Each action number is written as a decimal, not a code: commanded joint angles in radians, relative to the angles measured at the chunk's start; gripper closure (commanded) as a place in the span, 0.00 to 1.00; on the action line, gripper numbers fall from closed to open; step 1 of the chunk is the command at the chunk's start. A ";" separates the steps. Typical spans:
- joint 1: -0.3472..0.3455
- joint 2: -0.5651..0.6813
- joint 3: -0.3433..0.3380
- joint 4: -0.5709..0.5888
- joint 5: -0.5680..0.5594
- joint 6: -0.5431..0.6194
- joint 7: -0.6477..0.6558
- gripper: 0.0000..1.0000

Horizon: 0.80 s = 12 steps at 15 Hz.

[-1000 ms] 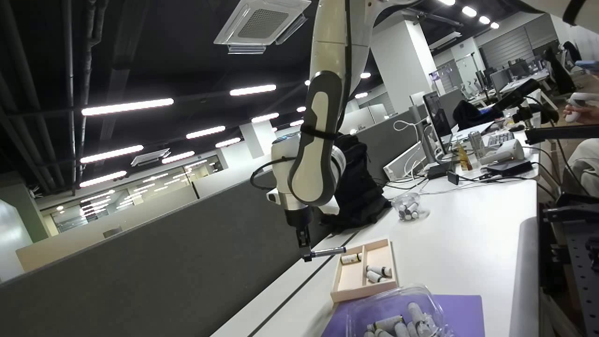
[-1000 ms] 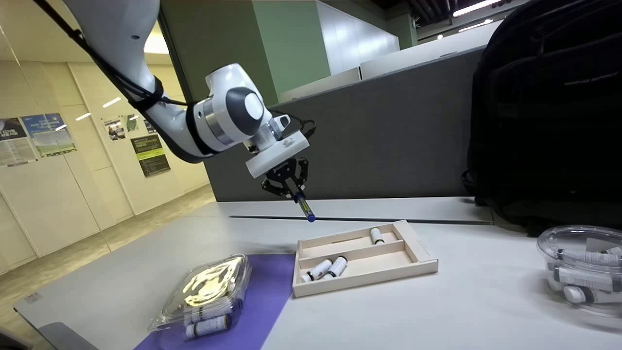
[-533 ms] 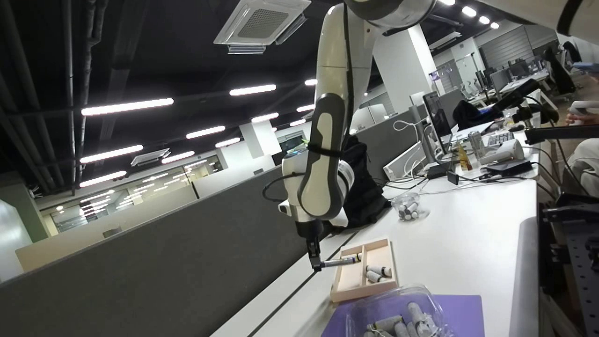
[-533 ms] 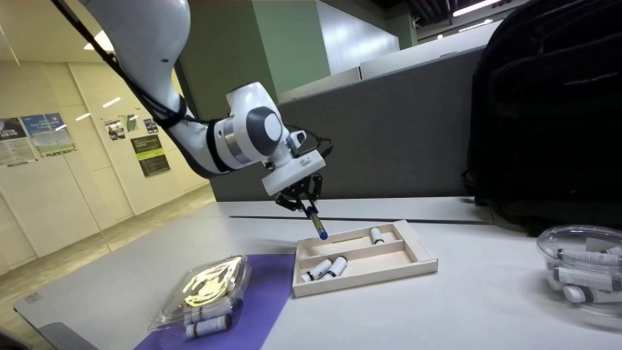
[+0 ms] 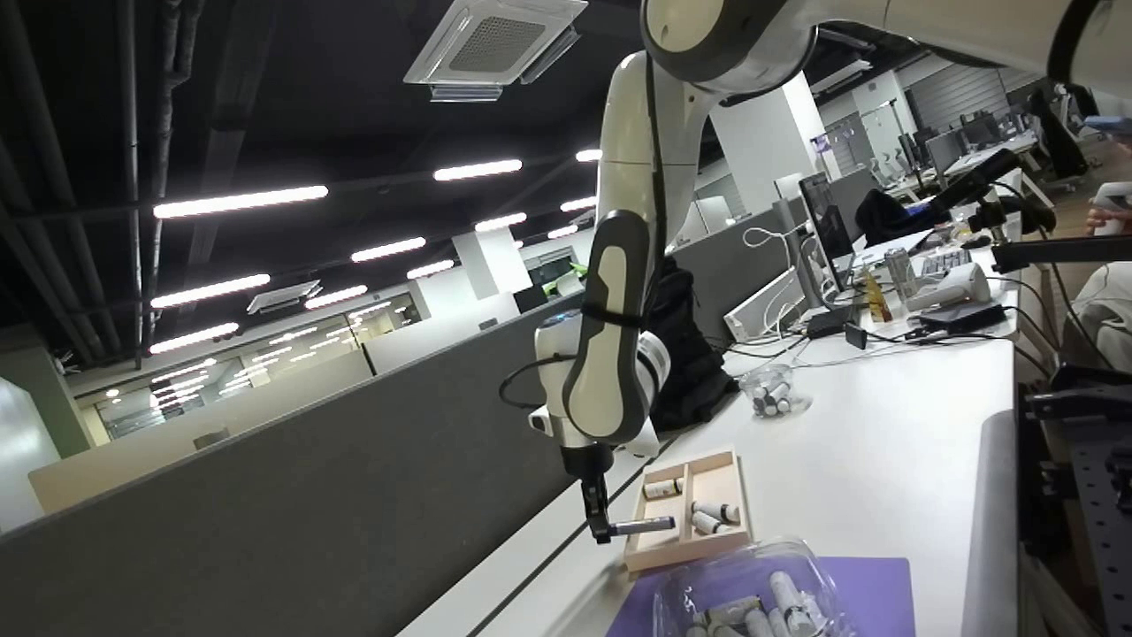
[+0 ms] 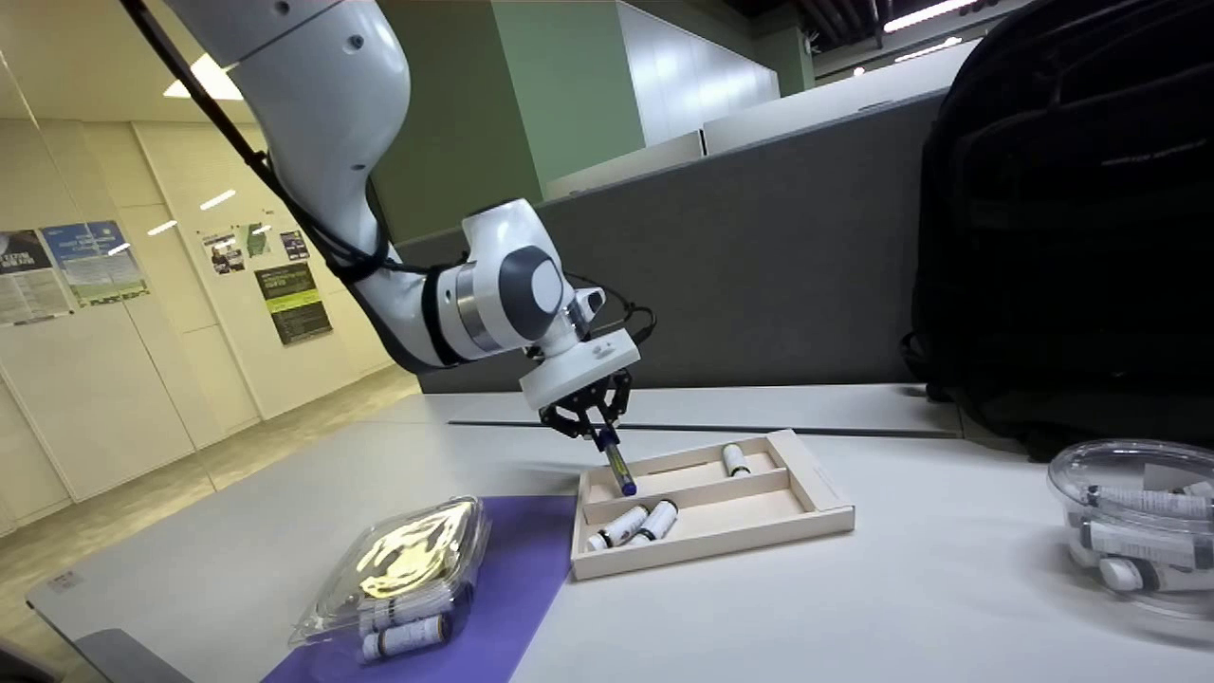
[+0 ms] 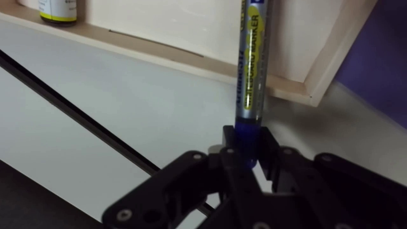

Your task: Put the marker inside the wooden box

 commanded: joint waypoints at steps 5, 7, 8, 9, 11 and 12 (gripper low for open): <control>-0.039 0.002 0.048 -0.011 0.011 -0.007 -0.045 0.55; -0.045 -0.007 0.057 -0.025 0.009 -0.004 -0.057 0.48; -0.046 -0.013 0.061 -0.033 0.008 -0.002 -0.061 0.40; -0.044 -0.020 0.064 -0.042 0.006 0.000 -0.063 0.33; -0.038 -0.038 0.069 -0.064 0.003 0.003 -0.066 0.19; -0.030 -0.049 0.067 -0.075 0.000 0.008 -0.060 0.13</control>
